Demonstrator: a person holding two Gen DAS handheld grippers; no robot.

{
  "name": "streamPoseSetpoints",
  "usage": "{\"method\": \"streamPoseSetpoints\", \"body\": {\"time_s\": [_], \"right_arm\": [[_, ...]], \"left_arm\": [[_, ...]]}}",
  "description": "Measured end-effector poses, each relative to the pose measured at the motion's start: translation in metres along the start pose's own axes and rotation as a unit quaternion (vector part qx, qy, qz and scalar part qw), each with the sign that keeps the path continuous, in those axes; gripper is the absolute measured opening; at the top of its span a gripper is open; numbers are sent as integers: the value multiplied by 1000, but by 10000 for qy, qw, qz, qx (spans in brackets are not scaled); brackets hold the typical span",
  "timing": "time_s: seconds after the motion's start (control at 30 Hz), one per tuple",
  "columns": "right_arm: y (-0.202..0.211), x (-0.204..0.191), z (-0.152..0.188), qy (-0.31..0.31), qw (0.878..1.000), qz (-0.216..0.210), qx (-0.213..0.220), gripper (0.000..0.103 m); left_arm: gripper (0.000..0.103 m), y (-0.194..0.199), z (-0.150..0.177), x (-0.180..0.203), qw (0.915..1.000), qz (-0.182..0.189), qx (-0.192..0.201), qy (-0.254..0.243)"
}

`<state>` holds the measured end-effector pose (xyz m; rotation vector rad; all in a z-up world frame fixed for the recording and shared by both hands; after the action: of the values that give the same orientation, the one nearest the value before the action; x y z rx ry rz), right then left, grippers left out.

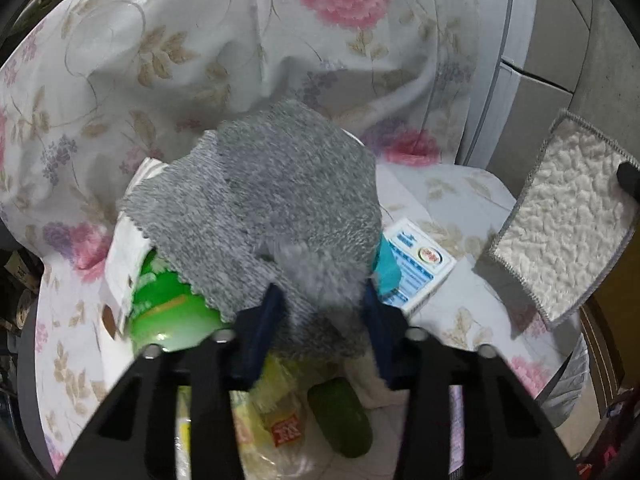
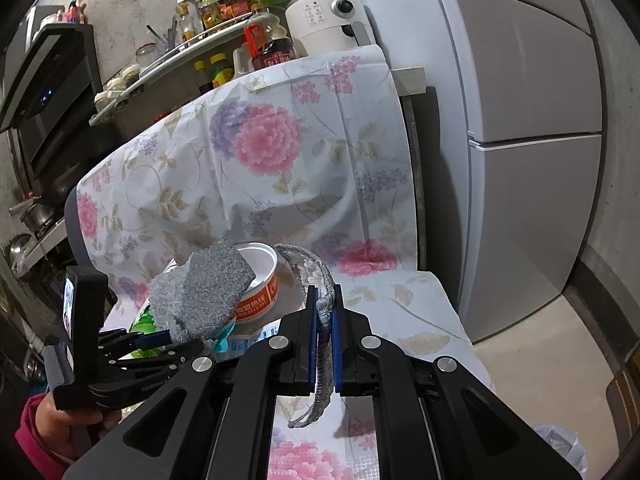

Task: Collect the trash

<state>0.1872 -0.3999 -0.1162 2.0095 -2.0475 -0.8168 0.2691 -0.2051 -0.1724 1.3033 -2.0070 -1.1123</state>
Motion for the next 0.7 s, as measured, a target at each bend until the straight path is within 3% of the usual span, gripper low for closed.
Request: {"method": "streamPoseSetpoints", "body": {"time_s": [0.03, 0.07, 0.1, 0.4, 0.5, 0.7], "right_arm": [[1, -1, -1, 9, 10000, 1, 17, 6], [3, -3, -2, 28, 10000, 3, 49, 6], [5, -4, -3, 38, 10000, -2, 77, 6], [41, -20, -13, 90, 9989, 27, 451, 6], [57, -26, -12, 119, 9984, 51, 546, 6], [83, -33, -3, 169, 9977, 154, 640, 6]], "left_arm": [[21, 4, -3, -2, 10000, 26, 54, 21], [7, 11, -7, -6, 9999, 60, 135, 39], [5, 17, -11, -8, 9997, 90, 207, 52], [3, 128, -51, -37, 9881, 155, 1515, 237], [3, 168, -46, -40, 9811, 181, 1901, 314], [3, 193, -26, -37, 9748, 337, 2163, 419]]}}
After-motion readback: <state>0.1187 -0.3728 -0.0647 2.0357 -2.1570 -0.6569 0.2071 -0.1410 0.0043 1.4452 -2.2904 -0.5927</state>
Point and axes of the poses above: each gripper's, at about its wrist camera, not at the fingertips, and y roughly against the way its jaws point, x to its right, z to its underside, the point moved 5 cm from there along -y, roughly the way its jaws point, and after that the axes turned 4 degrees about -x, right-handed, at the moved point
